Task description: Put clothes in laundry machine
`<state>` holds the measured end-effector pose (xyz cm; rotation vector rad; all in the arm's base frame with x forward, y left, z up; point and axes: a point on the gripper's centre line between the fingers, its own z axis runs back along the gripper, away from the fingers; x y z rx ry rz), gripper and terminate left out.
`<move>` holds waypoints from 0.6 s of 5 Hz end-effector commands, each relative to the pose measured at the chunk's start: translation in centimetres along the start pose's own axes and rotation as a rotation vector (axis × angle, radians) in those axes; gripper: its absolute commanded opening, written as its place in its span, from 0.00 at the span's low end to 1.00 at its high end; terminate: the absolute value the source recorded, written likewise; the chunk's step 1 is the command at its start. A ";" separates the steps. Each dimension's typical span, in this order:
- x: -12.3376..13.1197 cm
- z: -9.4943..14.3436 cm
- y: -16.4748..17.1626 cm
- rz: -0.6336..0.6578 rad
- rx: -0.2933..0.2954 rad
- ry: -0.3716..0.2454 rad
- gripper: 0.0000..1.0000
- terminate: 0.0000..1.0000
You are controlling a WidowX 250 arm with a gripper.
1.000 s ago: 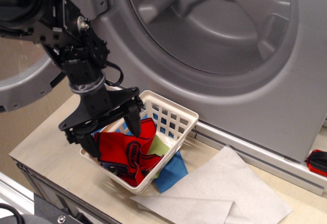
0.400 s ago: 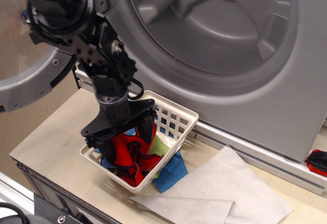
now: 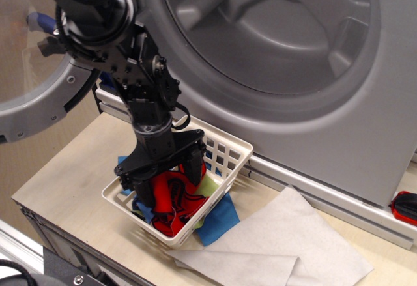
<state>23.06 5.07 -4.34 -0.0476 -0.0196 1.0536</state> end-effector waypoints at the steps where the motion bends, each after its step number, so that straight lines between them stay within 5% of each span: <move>1: 0.2 -0.6 -0.9 -0.082 -0.025 -0.024 0.00 0.00; 2: 0.0 0.8 -0.7 -0.209 -0.058 -0.005 0.00 0.00; 3: -0.9 2.7 -0.6 -0.348 -0.098 -0.048 0.00 0.00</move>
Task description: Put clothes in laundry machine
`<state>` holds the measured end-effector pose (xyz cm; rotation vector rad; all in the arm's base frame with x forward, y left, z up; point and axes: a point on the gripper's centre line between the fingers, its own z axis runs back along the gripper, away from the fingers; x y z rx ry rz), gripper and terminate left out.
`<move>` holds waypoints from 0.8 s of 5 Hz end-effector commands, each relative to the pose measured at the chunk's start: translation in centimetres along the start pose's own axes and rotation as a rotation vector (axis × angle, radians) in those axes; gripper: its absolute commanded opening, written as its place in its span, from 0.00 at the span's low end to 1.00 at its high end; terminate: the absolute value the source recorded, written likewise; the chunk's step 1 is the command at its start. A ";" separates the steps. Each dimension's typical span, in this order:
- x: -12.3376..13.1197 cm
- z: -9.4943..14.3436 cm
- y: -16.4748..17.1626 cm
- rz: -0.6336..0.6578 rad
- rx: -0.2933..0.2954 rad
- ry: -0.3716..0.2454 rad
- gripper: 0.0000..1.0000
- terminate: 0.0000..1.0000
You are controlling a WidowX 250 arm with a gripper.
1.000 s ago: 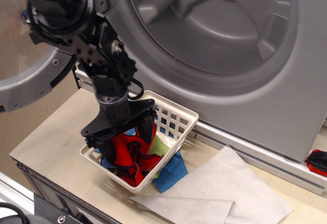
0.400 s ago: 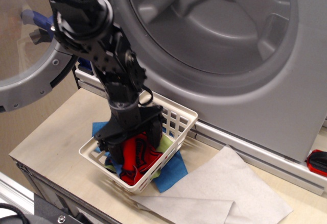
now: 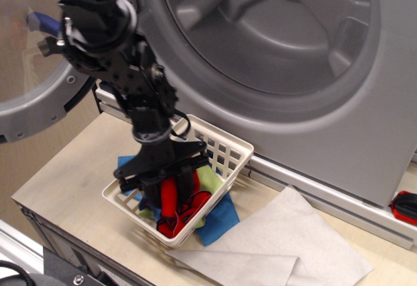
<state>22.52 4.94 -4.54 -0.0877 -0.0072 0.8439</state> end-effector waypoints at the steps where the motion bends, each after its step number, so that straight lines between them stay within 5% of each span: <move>1: -1.0 5.3 -1.4 -0.242 -0.085 -0.134 0.00 0.00; 4: -1.0 11.7 -4.8 -0.493 -0.247 -0.312 0.00 0.00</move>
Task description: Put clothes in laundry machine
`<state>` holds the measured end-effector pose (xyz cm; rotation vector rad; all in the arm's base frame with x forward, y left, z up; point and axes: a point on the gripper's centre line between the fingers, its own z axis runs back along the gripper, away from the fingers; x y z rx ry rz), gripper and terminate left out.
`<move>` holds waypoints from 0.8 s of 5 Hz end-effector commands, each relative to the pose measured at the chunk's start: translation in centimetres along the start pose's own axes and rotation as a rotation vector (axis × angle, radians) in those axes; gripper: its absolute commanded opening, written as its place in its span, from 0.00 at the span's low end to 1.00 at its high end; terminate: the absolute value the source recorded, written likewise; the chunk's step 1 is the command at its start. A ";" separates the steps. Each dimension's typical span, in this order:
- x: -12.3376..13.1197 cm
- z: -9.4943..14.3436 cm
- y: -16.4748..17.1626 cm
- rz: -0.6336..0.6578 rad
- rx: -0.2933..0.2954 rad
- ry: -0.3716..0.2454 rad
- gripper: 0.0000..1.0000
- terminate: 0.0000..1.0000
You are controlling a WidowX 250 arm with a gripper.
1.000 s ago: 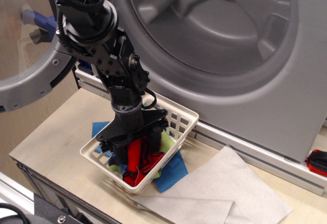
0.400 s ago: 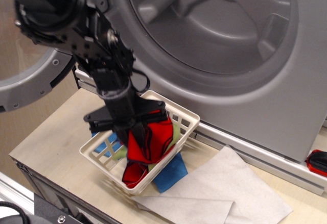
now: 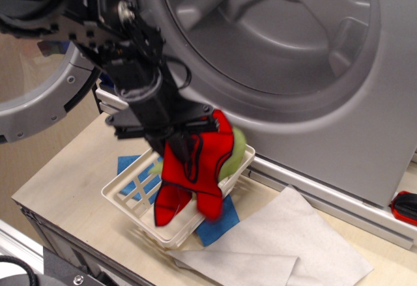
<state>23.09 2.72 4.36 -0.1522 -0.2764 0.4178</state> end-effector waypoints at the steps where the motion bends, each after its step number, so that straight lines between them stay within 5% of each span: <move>1: 3.4 3.5 -3.5 -0.088 -0.115 -0.180 0.00 0.00; 4: 8.5 3.7 -8.3 -0.061 -0.207 -0.272 0.00 0.00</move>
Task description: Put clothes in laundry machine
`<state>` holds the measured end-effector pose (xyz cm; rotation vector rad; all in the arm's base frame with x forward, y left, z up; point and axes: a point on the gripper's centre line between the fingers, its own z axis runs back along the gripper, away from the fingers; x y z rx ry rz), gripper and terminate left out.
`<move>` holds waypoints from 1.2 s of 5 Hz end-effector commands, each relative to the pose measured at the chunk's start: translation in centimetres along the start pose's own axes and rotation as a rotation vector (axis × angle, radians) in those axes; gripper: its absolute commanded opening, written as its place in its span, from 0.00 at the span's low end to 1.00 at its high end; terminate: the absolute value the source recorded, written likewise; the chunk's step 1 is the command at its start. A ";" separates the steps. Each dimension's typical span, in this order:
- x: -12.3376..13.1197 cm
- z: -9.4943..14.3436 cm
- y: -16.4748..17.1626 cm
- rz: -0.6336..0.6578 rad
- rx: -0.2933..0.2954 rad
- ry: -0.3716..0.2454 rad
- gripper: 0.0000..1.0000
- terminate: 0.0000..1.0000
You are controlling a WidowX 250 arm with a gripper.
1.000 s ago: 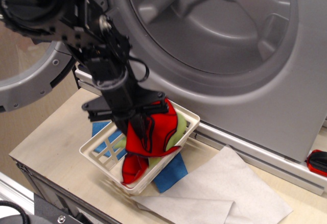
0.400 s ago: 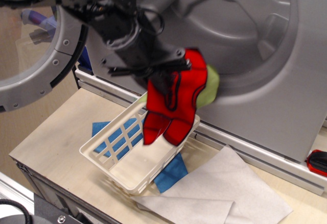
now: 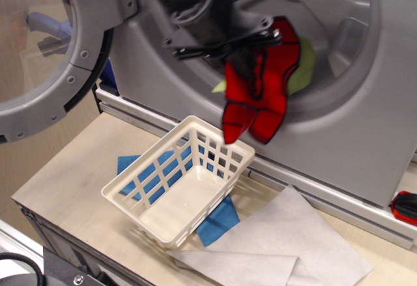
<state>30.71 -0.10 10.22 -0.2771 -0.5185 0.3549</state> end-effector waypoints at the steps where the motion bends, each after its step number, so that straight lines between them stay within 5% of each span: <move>1: 2.7 -1.3 -2.4 -0.012 -0.036 -0.093 0.00 0.00; 3: 3.4 -3.8 -2.3 -0.003 -0.074 -0.157 0.00 0.00; 4: 3.4 -4.3 -2.4 0.006 -0.053 -0.160 1.00 0.00; 5: 3.4 -4.3 -2.6 0.014 -0.007 -0.152 1.00 0.00; 6: 2.9 -4.0 -3.0 -0.051 0.037 -0.145 1.00 1.00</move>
